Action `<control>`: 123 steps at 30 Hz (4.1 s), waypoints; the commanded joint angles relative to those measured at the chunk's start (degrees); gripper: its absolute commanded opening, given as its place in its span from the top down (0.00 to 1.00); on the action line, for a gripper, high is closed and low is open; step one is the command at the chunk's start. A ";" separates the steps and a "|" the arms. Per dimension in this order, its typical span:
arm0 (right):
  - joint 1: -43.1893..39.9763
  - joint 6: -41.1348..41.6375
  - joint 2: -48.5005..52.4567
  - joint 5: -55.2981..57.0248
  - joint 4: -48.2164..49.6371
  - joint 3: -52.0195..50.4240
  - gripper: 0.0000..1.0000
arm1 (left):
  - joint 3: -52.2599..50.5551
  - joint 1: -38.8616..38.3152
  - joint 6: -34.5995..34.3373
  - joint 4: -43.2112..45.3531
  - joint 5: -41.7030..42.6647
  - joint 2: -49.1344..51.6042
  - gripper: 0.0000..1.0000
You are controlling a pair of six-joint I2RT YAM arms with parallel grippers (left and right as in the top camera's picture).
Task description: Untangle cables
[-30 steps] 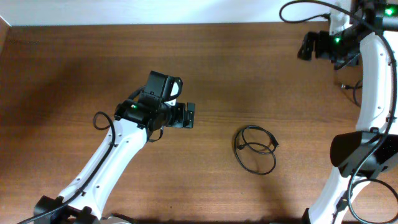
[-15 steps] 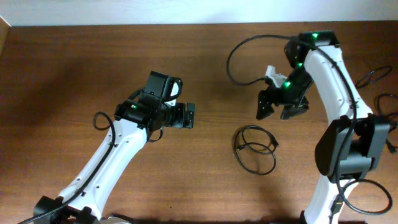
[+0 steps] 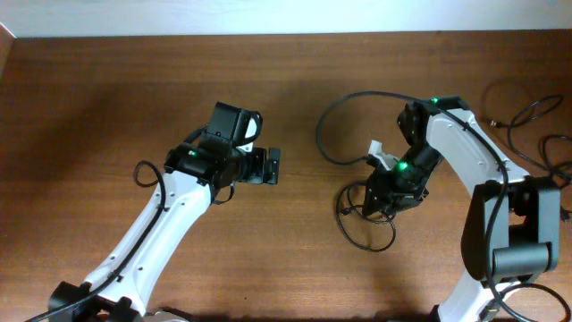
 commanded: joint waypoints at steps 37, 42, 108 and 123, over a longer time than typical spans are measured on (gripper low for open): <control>-12.33 14.38 -0.26 38.32 32.35 57.02 0.96 | 0.04 0.15 -0.57 0.09 -0.42 -0.96 0.01; -21.11 14.38 4.63 37.86 37.42 56.98 0.96 | 0.04 0.15 -0.55 0.09 -0.44 -0.96 0.01; -14.32 18.86 7.91 4.83 4.44 57.46 0.02 | -0.17 -0.02 -0.55 0.09 -0.61 -0.96 0.01; -14.32 18.86 7.91 4.83 4.44 57.46 0.02 | -50.93 0.00 -0.55 51.52 -0.83 -40.72 0.01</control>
